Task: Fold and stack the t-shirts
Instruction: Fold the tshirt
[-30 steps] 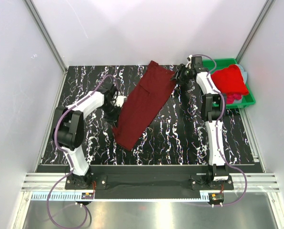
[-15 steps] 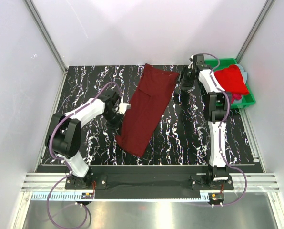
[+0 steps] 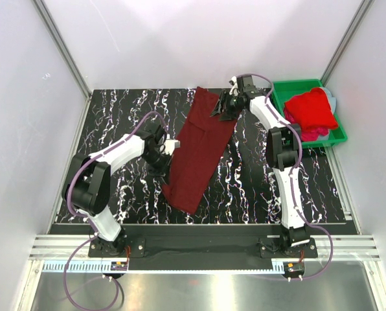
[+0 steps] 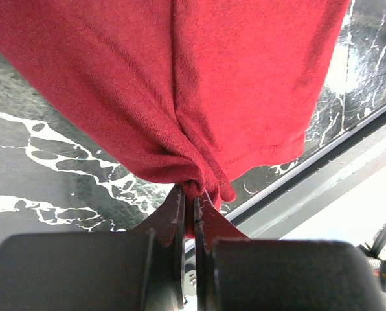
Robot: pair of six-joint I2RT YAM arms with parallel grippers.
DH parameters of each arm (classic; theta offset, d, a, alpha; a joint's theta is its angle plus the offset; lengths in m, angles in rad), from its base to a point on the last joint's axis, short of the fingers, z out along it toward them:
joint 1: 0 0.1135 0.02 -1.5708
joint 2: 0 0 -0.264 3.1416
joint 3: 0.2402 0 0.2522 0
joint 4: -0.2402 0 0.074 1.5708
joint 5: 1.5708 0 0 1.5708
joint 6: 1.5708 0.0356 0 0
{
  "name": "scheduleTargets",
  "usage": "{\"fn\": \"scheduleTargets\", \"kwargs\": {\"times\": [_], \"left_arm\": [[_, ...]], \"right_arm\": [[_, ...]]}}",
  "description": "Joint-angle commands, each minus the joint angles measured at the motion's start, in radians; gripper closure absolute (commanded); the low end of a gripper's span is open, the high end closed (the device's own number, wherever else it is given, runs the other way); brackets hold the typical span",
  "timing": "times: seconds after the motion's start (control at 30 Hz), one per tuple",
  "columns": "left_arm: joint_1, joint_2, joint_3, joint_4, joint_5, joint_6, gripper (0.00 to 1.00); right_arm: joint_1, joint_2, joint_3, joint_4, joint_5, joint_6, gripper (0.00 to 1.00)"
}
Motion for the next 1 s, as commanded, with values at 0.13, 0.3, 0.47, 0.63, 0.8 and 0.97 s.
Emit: {"fn": "scheduleTargets", "kwargs": {"times": [0.13,0.3,0.47,0.63,0.8,0.97], "left_arm": [[-0.018,0.004,0.05,0.012,0.06,-0.044,1.0],[-0.059,0.031,0.064,0.012,0.077,-0.049,1.0],[-0.093,0.064,0.087,0.013,0.09,-0.053,1.0],[-0.138,0.077,0.093,0.015,0.089,-0.055,1.0],[-0.207,0.113,0.11,0.02,0.101,-0.053,1.0],[-0.257,0.149,0.15,0.018,0.095,-0.052,1.0]], "right_arm": [[-0.011,0.038,0.007,-0.037,0.053,-0.006,0.4],[-0.011,0.079,0.035,-0.076,0.091,-0.023,0.4],[-0.01,0.114,0.052,-0.1,0.122,-0.032,0.4],[-0.013,0.191,0.157,-0.088,0.121,-0.046,0.39],[-0.011,0.266,0.271,-0.051,0.108,-0.039,0.38],[-0.013,0.288,0.314,-0.028,0.117,-0.042,0.37]]}}
